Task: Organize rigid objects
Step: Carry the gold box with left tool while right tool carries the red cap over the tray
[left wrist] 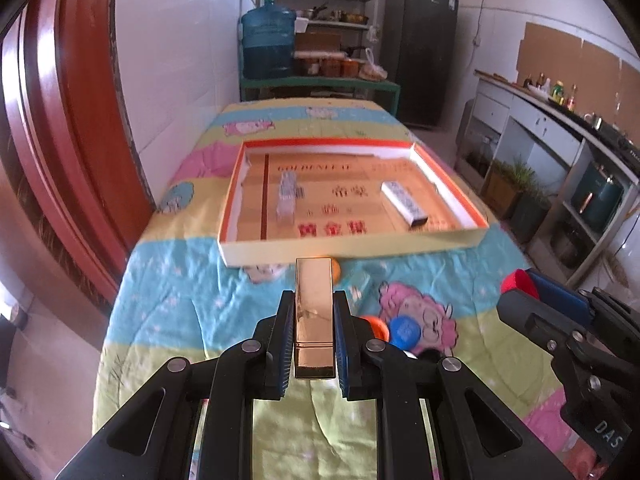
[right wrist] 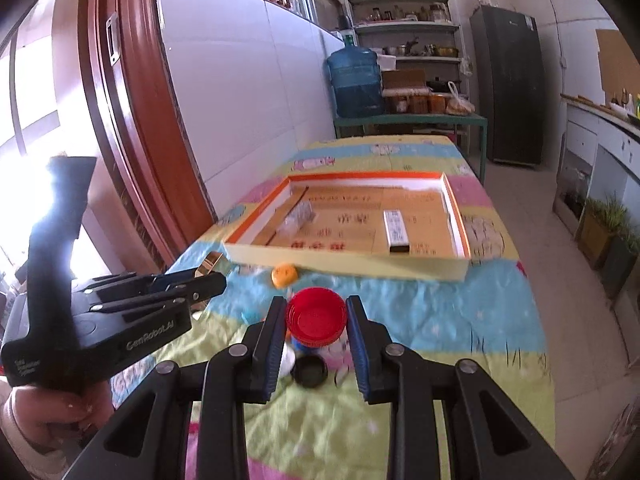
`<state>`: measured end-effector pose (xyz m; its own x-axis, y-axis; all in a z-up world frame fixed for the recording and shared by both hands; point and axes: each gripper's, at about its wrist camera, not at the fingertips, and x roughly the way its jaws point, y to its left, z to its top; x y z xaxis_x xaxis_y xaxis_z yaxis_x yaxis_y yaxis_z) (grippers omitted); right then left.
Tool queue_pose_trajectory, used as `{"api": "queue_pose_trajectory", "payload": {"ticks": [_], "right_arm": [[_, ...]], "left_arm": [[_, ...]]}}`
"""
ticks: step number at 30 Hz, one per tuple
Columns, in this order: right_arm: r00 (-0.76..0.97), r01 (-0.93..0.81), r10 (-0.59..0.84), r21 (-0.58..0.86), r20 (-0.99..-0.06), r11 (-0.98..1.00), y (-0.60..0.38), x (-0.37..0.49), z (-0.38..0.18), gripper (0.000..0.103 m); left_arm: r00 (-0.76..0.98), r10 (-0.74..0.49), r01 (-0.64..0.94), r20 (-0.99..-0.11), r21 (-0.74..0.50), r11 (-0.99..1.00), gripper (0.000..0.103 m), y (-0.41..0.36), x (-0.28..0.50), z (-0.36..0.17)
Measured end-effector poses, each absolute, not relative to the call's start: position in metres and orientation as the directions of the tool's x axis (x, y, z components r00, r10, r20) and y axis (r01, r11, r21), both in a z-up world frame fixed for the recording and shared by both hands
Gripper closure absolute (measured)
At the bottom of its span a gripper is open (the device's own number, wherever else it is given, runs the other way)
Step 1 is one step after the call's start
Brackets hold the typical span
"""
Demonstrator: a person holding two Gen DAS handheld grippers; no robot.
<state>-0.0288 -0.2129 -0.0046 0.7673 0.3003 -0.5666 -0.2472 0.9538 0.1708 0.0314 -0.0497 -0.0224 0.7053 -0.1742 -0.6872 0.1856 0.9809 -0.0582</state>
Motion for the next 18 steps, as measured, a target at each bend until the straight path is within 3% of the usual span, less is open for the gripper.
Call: {"api": "queue_pose_trajectory", "payload": {"ticks": [18], "right_arm": [[0.784, -0.218, 0.281, 0.178, -0.553, 0.96, -0.205, 0.042, 0.02, 0.073]], "left_arm": [[0.759, -0.163, 0.139, -0.631, -0.087, 0.986, 0.085, -0.043, 0.084, 0.007]]}}
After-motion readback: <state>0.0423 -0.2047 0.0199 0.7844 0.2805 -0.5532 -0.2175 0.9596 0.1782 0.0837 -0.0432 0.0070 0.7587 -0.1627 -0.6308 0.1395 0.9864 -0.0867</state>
